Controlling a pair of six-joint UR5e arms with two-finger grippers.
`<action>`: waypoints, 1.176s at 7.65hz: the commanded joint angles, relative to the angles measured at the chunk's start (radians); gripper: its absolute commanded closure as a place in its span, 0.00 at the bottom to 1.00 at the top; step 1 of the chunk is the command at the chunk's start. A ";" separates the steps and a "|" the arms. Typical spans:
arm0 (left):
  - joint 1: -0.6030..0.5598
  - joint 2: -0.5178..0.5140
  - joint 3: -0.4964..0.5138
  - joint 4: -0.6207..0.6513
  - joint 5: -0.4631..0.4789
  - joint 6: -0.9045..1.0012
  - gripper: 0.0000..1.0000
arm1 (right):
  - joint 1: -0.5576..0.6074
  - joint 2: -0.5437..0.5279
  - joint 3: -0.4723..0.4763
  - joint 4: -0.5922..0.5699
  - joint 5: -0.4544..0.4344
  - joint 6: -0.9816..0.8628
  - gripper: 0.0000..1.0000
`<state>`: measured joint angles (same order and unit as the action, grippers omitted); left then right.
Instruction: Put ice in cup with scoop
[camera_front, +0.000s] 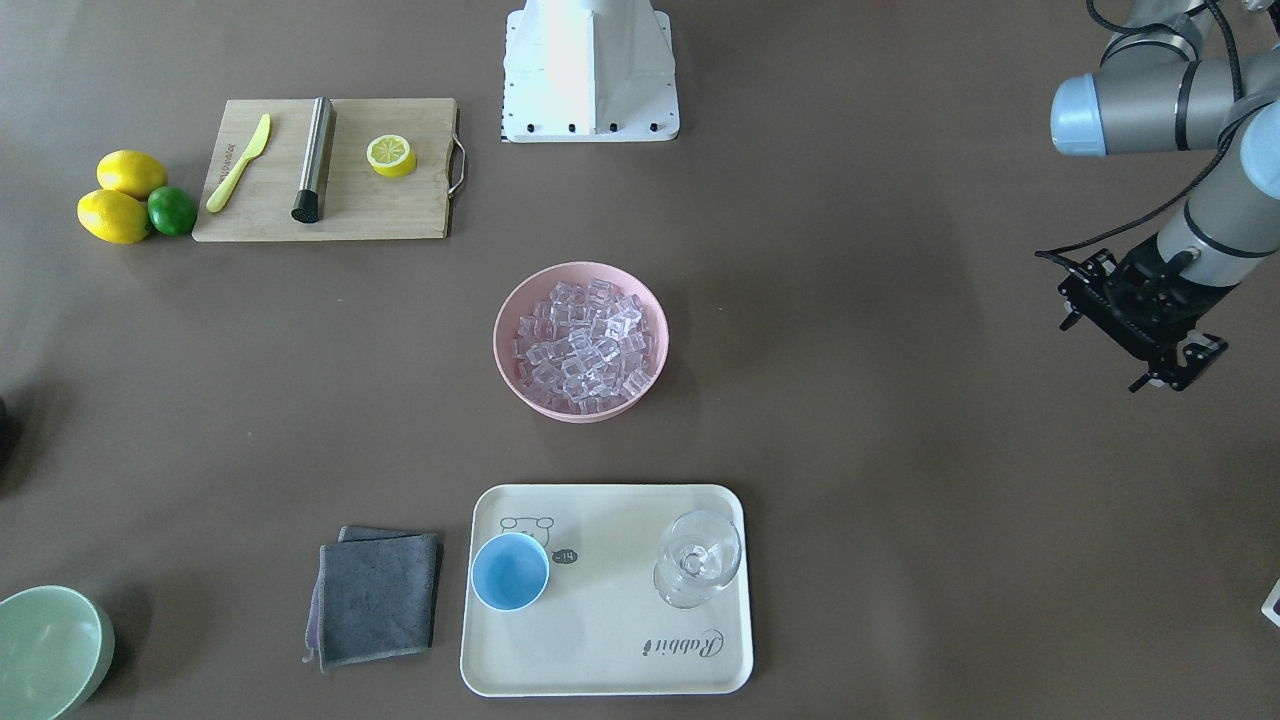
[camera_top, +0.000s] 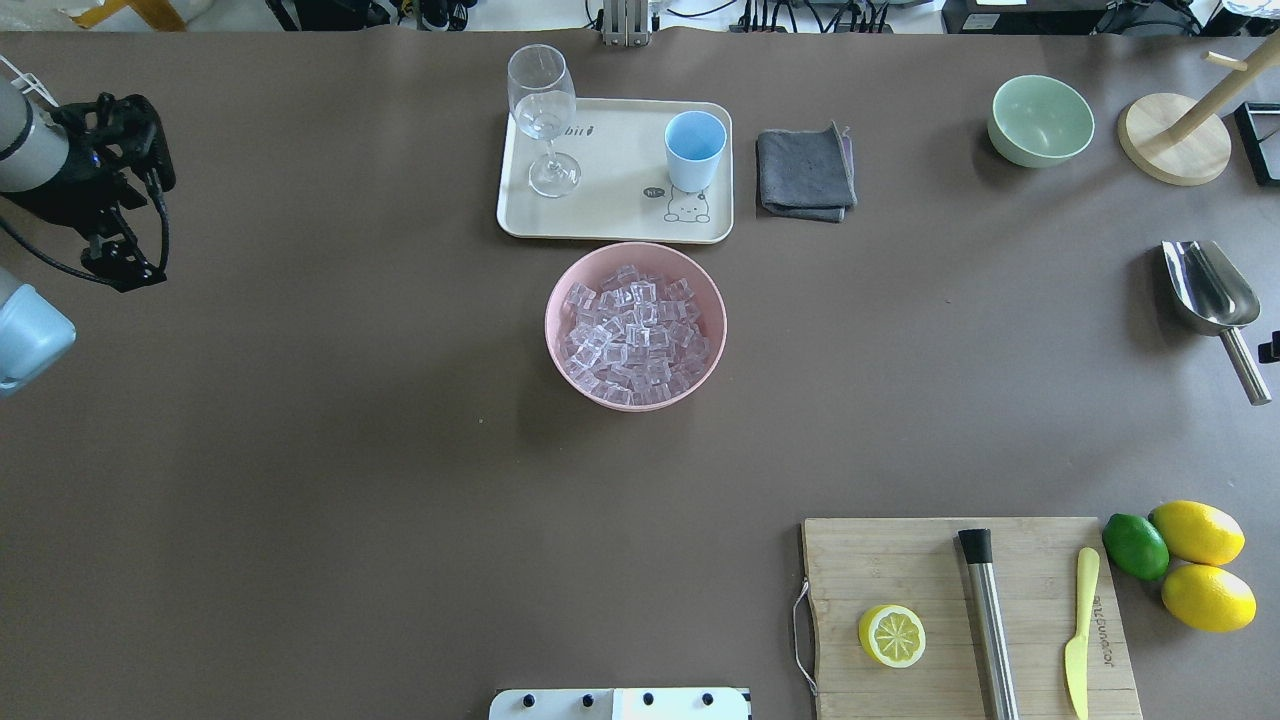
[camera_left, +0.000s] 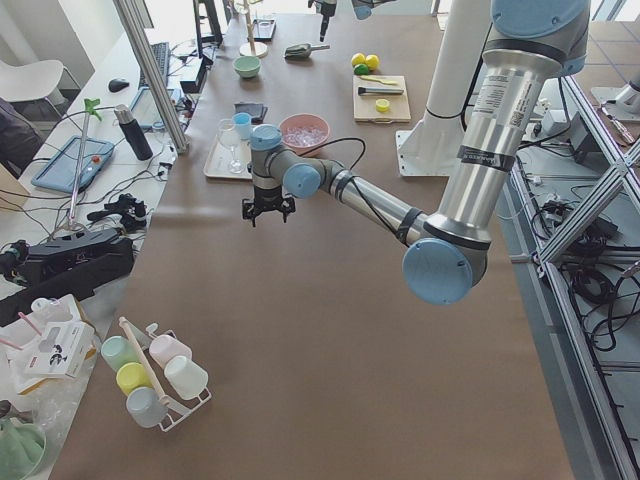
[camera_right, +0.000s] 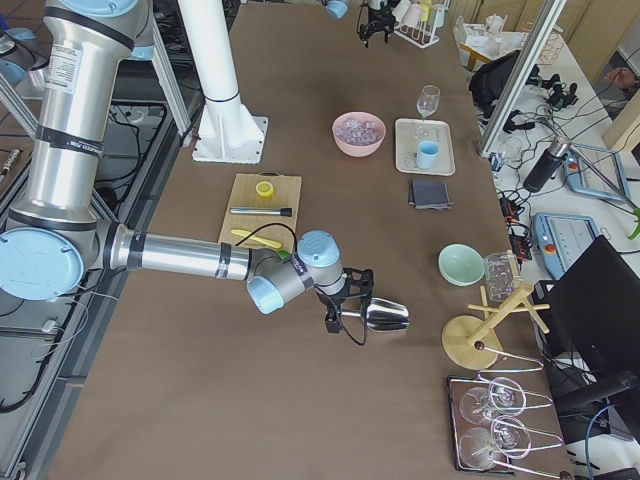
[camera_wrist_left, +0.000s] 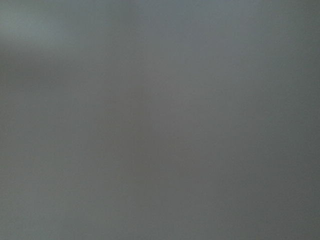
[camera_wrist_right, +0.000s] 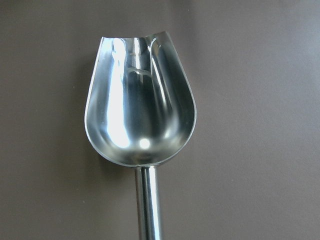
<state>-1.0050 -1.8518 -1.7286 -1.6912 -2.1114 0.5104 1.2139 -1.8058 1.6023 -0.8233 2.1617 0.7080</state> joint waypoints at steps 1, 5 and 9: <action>0.138 -0.067 0.091 -0.239 0.002 -0.039 0.01 | -0.077 0.014 -0.015 0.048 -0.058 0.111 0.00; 0.224 -0.218 0.220 -0.295 -0.002 -0.049 0.01 | -0.140 0.023 -0.060 0.085 -0.095 0.139 0.13; 0.238 -0.386 0.377 -0.234 -0.057 -0.044 0.01 | -0.160 0.023 -0.102 0.168 -0.094 0.173 0.80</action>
<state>-0.7654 -2.1834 -1.3914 -1.9761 -2.1214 0.4655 1.0588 -1.7826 1.5047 -0.6667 2.0667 0.8761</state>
